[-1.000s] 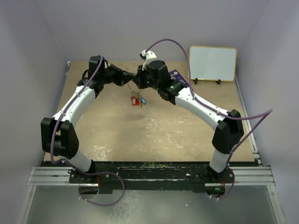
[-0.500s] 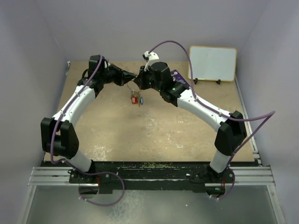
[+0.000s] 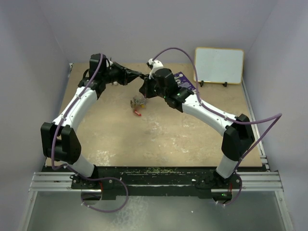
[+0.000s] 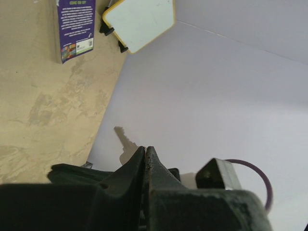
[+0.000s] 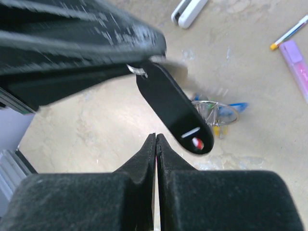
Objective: Put the keys on the keyring
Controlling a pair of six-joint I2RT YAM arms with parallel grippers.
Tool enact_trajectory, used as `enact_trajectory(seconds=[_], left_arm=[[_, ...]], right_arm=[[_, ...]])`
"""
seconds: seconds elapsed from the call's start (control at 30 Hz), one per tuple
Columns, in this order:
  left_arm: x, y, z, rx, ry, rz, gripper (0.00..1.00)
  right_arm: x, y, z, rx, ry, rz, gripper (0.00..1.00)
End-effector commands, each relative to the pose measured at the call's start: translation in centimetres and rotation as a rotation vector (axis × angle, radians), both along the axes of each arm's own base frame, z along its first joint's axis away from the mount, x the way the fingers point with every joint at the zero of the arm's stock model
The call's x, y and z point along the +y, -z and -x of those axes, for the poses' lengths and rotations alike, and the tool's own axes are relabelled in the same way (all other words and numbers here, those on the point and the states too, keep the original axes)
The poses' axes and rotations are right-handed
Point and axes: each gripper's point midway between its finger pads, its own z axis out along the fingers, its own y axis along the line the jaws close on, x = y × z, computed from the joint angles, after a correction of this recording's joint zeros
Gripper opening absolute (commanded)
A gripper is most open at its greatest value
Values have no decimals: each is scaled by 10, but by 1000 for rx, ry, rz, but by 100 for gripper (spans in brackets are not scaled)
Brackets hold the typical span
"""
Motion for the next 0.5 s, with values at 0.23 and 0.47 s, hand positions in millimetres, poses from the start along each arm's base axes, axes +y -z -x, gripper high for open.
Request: enact_trajectory(seconds=[0.23,0.47], left_arm=[[6,-51,2,-92,-20,77,4],[69,-26,-34,-123,-169,20,4]], right_arm=[[-7,-9,10,0,0,-8,0],[-18,12,13,39,29,29,3]])
